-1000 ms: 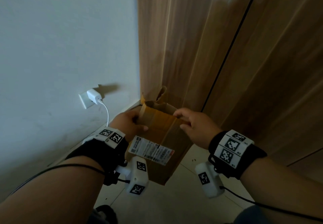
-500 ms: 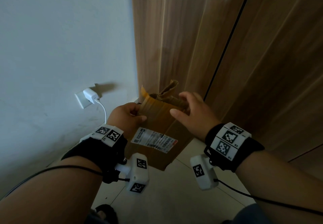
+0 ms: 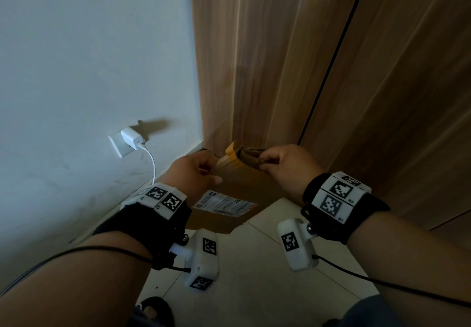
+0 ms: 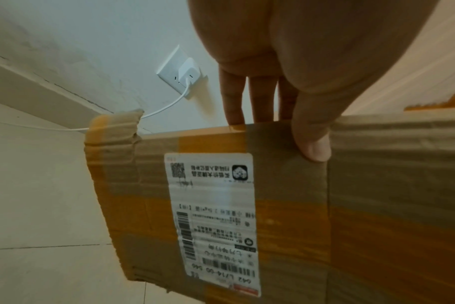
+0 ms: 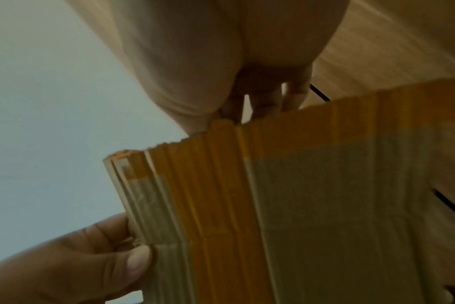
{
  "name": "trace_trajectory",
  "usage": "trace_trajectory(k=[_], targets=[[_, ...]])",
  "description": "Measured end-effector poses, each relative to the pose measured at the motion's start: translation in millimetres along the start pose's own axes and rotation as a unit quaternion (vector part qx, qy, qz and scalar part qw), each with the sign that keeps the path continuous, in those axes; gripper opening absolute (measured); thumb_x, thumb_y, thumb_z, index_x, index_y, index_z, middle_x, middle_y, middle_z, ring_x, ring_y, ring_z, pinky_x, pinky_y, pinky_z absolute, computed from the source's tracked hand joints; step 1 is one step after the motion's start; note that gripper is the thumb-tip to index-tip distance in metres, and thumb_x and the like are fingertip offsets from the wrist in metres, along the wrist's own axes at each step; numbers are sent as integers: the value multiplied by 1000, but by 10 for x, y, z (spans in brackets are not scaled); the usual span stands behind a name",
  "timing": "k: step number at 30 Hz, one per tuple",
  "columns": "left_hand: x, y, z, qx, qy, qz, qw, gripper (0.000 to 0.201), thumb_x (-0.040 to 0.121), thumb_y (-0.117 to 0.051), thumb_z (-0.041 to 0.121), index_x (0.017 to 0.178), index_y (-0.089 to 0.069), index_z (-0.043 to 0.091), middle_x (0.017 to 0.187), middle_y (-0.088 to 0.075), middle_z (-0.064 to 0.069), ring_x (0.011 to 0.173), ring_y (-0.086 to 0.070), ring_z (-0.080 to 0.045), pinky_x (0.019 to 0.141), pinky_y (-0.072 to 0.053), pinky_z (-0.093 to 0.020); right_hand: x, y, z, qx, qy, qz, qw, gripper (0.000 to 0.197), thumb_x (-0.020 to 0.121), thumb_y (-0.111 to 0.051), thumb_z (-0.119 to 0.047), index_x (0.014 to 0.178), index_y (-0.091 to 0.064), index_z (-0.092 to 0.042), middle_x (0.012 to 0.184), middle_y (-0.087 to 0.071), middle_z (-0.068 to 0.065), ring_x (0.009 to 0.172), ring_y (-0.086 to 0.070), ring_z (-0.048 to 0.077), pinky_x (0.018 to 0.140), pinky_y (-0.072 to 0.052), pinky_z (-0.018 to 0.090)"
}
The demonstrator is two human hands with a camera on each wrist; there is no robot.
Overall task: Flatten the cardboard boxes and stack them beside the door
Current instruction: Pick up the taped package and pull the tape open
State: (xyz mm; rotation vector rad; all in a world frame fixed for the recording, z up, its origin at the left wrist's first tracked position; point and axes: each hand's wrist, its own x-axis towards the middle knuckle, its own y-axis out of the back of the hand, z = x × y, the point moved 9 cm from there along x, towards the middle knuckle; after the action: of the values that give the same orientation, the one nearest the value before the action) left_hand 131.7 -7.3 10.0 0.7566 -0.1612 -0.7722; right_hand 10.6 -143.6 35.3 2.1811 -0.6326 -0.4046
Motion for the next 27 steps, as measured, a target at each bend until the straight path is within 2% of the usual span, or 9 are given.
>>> trace_trajectory(k=[3,6,7,9,13,17,21,24,27], targets=[[9,3,0,-11,-10,-1,1000,26,75,-72,18,69,-50,30,81,-61,7,81,-59,-15,76,-44,-28,-17,76,-55,39,23,39,998,17,87,-59,-15,94,-74,-20,82,-62,-10,87,-57,12,84,-46,27],[-4,-17,21,-35,-14,-19,999,30,78,-71,19,103,-56,27,102,-59,11,98,-56,-12,88,-43,-29,-14,127,-94,101,38,61,992,17,86,-61,-13,94,-75,-17,91,-66,-6,92,-60,13,88,-49,27],[-8,-24,36,-34,-17,-27,999,40,78,-70,20,115,-55,28,105,-57,12,101,-55,-11,91,-42,-29,-17,121,-108,123,39,62,990,17,86,-61,-12,94,-75,-16,92,-67,-4,93,-62,15,88,-50,28],[-7,-41,83,-8,-33,-44,998,48,79,-69,22,124,-54,31,103,-57,12,100,-55,-12,89,-39,-26,-26,90,-137,140,45,60,987,17,86,-61,-11,92,-75,-15,87,-67,-5,90,-63,16,85,-52,28],[20,-8,30,-8,-7,-25,1000,43,79,-69,21,121,-58,27,96,-59,7,92,-57,-15,82,-39,-25,-10,128,-128,160,61,69,983,16,89,-58,-15,86,-72,-22,81,-64,-13,84,-61,9,82,-51,26],[59,85,-26,-48,17,21,999,32,82,-66,23,113,-60,20,94,-66,0,88,-64,-22,81,-50,-31,10,204,-41,222,50,111,967,23,91,-54,-18,81,-60,-38,90,-65,-8,90,-61,10,87,-52,30],[100,155,-120,-116,45,66,990,17,82,-65,24,98,-61,23,93,-70,-3,86,-68,-25,81,-56,-40,-3,288,44,151,41,179,971,22,85,-60,-19,102,-58,-32,106,-55,-8,99,-53,6,95,-47,29],[133,207,-210,-164,66,91,980,16,82,-65,25,97,-60,23,96,-71,-5,85,-69,-27,81,-57,-46,77,296,298,102,-23,198,975,44,80,-65,-24,122,-51,-26,122,-47,-6,121,-45,18,104,-42,41],[161,237,-288,-222,94,108,964,23,83,-63,27,104,-59,21,101,-70,-6,90,-68,-28,85,-56,-47,142,85,585,135,-114,148,973,73,78,-70,-27,140,-32,-26,143,-38,4,130,-40,23,105,-41,45]])
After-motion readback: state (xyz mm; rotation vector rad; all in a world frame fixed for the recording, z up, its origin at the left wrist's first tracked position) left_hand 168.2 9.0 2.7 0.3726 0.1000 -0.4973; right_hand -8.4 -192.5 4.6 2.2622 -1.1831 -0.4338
